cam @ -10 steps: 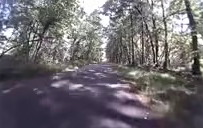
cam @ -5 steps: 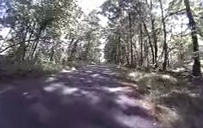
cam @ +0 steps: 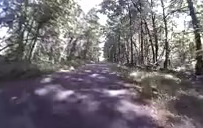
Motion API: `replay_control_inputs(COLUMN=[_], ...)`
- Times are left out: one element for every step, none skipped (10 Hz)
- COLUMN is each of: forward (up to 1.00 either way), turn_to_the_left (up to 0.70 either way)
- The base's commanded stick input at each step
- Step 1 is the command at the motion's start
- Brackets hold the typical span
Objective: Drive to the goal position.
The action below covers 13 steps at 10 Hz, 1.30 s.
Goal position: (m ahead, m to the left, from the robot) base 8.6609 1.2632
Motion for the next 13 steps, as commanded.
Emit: replay_control_inputs(forward=[0.45,0.45,0.45,0.45,0.45,0.45,0.45,0.45,0.45,0.45,0.45,0.45,0.45], turn_to_the_left=[0.00,0.00,0.00,0.00,0.00,0.00,0.00,0.00,0.00,0.00,0.00,0.00,0.00])
